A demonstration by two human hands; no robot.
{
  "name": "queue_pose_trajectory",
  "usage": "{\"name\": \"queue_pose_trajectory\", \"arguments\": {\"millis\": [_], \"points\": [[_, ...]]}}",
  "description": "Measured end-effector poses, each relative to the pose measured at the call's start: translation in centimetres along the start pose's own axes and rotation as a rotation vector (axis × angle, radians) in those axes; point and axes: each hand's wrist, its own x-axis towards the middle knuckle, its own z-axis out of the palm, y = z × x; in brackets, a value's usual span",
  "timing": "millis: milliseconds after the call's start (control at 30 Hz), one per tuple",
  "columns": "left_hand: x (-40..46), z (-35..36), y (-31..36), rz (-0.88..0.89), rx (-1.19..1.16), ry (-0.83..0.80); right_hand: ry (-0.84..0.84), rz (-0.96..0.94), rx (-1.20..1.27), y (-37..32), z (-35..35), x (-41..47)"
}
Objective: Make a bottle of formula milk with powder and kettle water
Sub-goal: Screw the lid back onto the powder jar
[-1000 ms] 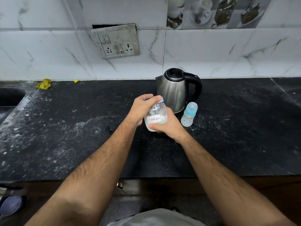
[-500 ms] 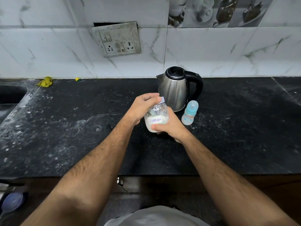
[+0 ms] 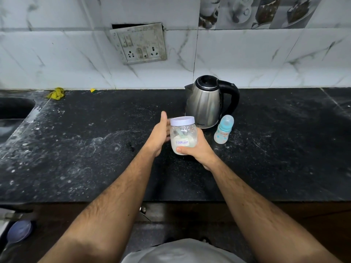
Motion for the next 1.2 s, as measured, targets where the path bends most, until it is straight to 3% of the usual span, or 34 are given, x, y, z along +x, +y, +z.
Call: {"name": "queue_pose_trajectory", "arguments": {"millis": [233, 533, 900, 1200], "points": [[-0.9, -0.7, -3.1, -0.076, 0.031, -0.085, -0.041, 0.031, -0.095, 2.4, -1.3, 0.8], [1.0, -0.7, -3.7, -0.044, 0.036, -0.120, -0.124, 0.178, -0.338, -1.1, -3.7, 1.1], [4.3, 0.0, -3.5, -0.046, 0.087, -0.180, 0.124, 0.241, -0.492, -0.3, -4.0, 4.0], [6.2, -0.8, -4.3, -0.105, 0.129, -0.193, 0.148, 0.235, -0.581, 0.1, -3.3, 5.5]]}}
